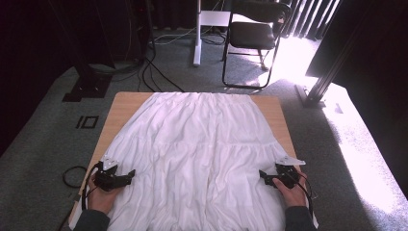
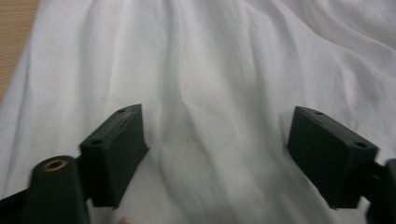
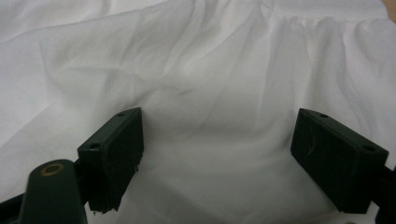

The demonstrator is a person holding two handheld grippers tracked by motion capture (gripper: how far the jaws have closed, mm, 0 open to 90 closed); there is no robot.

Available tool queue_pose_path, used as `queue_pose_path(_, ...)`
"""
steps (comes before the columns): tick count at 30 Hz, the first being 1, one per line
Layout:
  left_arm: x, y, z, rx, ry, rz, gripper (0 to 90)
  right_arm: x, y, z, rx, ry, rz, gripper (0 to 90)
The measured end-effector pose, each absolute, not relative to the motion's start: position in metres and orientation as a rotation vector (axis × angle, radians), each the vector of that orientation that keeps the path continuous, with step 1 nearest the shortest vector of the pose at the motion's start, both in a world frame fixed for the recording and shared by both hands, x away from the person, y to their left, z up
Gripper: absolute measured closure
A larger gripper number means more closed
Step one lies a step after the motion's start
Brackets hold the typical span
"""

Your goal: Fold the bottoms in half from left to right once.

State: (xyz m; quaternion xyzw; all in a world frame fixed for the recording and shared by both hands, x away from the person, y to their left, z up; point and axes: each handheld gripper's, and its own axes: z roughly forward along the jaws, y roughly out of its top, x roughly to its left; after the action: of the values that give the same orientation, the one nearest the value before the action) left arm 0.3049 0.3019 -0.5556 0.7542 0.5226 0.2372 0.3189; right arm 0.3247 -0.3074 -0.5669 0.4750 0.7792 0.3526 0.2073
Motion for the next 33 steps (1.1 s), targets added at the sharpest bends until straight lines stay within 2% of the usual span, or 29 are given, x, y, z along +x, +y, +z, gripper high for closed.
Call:
queue_pose_path(5, 0.304, 0.305, -0.555, 1.965, 1.379, 0.625, 28.4, 0.325, -0.309, -0.567, 1.313, 2.172, 0.982, 17.8)
queue_pose_path(10, 0.304, 0.306, -0.555, 1.969, 1.375, 0.634, 29.3, 0.326, -0.31, -0.567, 1.315, 2.172, 0.983, 17.9)
queue_pose_path(12, 0.303, 0.307, -0.554, 1.972, 1.372, 0.628, 36.1, 0.326, -0.31, -0.567, 1.315, 2.172, 0.983, 17.8)
queue_pose_path(14, 0.3, 0.31, -0.548, 1.95, 1.372, 0.641, 36.9, 0.326, -0.31, -0.567, 1.316, 2.172, 0.982, 17.7)
queue_pose_path(21, 0.296, 0.337, -0.533, 1.881, 1.469, 0.732, 30.6, 0.325, -0.309, -0.567, 1.313, 2.171, 0.973, 15.1)
queue_pose_path(29, 0.294, 0.351, -0.549, 1.885, 1.565, 0.655, 26.3, 0.325, -0.308, -0.567, 1.328, 2.17, 0.966, 12.2)
queue_pose_path(33, 0.293, 0.356, -0.553, 1.862, 1.619, 0.697, 19.1, 0.325, -0.308, -0.567, 1.321, 2.181, 0.969, 11.4)
